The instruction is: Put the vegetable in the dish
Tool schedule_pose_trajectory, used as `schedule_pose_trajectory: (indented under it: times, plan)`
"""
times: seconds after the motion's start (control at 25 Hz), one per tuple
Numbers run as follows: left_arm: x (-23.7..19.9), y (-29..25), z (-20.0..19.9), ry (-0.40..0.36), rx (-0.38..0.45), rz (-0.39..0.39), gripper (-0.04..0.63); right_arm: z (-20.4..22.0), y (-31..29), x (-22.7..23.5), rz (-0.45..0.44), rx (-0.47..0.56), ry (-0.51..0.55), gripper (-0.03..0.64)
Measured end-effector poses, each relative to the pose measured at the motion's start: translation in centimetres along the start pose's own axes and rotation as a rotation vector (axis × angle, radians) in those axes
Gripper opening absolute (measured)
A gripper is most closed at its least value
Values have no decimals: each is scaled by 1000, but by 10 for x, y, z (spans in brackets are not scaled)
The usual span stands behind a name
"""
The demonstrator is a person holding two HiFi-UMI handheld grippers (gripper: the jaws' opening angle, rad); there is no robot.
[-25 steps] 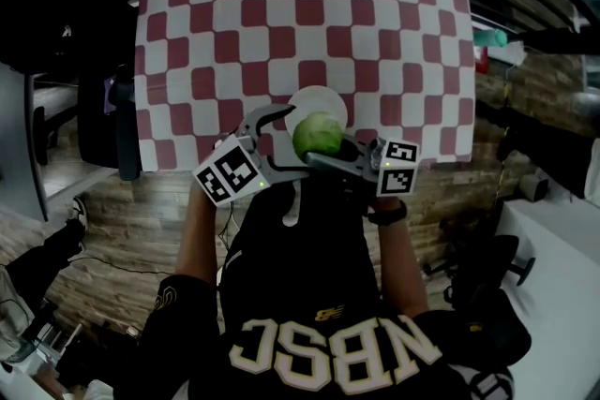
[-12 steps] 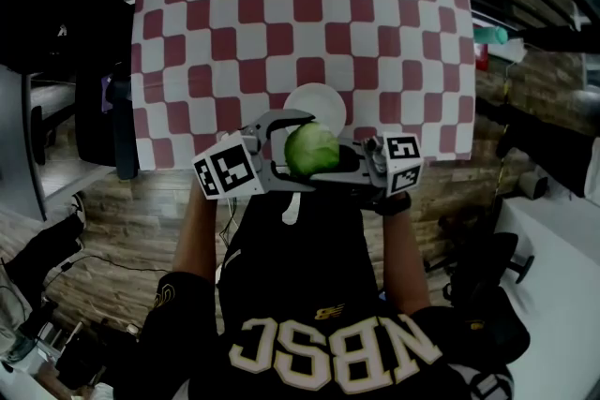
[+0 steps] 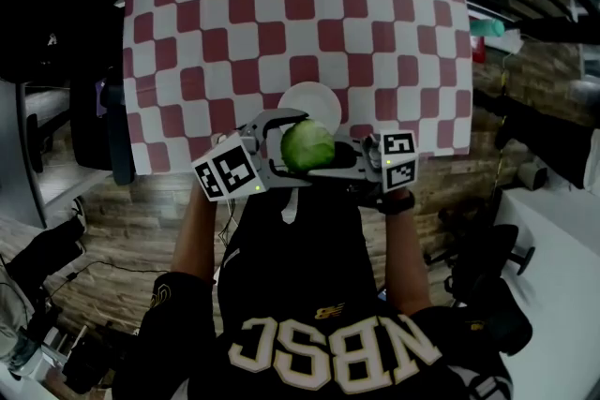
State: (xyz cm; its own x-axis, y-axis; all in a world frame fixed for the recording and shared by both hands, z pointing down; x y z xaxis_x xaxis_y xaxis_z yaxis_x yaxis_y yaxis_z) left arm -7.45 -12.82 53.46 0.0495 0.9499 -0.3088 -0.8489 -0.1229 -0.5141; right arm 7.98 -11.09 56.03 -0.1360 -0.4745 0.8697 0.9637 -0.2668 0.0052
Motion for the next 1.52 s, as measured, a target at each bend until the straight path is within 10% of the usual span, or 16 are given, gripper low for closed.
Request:
schedule_pose_trajectory:
  times: [0.68, 1.52]
  plan:
    - [-30, -39, 26, 62, -186, -299, 491, 15, 49, 38, 437, 139, -254, 249]
    - [-53, -101, 72, 249, -340, -509, 491, 3, 91, 40, 570, 316, -240, 249]
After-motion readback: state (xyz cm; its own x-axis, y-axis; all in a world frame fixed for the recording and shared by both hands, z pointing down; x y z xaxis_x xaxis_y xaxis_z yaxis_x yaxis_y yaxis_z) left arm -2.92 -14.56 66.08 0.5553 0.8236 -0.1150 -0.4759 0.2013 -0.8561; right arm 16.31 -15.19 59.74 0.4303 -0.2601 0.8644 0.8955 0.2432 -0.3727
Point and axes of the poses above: the fingertips, and each gripper's own axes: y backward along the fingers, x to its right, z out of its underside, the point moved 10 cm from there along y, backward along the fingers, and after that the axes turned 13 degrees about -x, right-handed, at the moved point
